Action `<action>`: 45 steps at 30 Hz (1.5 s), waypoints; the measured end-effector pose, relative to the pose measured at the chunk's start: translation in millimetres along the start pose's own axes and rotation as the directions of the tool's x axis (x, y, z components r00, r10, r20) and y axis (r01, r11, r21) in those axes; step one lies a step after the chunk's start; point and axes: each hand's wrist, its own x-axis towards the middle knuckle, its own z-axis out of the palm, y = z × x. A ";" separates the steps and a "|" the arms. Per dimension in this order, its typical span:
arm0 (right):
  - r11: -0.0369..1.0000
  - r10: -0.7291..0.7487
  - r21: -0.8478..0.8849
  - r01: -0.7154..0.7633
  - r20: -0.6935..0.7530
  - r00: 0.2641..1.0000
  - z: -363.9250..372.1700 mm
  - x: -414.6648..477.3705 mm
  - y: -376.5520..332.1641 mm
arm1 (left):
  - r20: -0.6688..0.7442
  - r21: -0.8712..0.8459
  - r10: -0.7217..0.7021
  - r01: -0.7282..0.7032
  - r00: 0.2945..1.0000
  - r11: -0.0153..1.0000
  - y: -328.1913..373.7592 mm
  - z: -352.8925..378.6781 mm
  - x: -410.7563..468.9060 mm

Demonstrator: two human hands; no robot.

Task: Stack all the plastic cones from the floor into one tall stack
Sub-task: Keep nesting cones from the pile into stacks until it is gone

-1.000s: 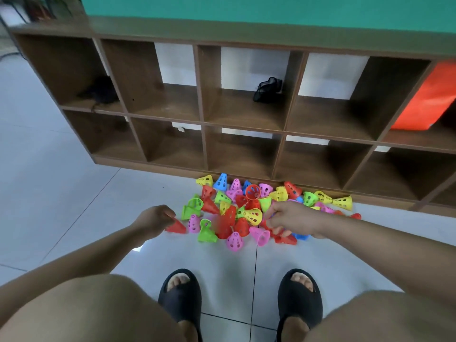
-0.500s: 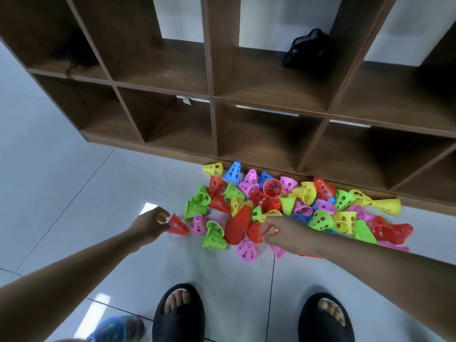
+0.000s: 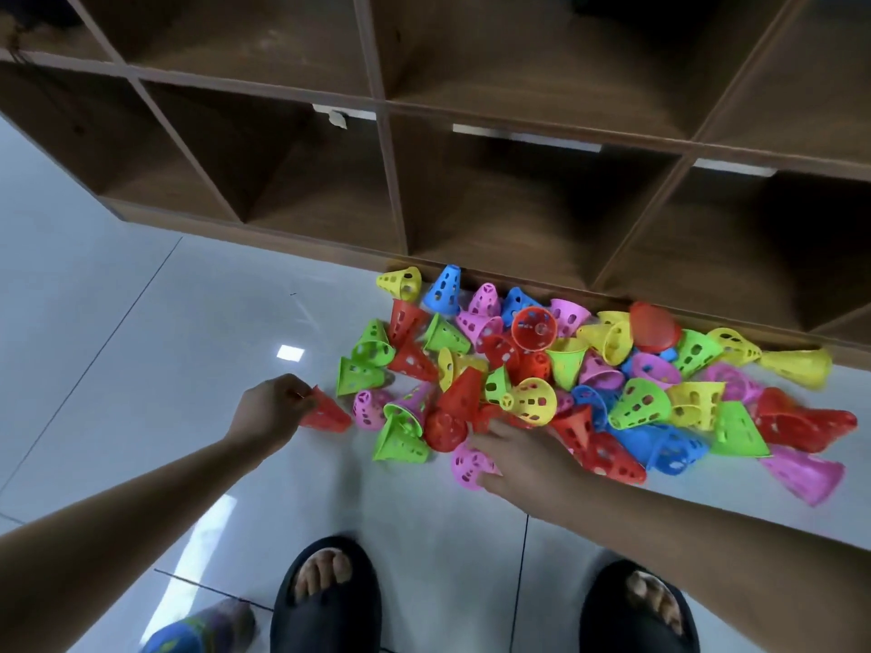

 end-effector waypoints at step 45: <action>0.830 0.427 0.508 -0.229 -0.317 0.847 52.6 -85.1 29.0 | 0.115 -0.201 -0.217 0.237 0.969 0.951 41.8 90.8 -102.9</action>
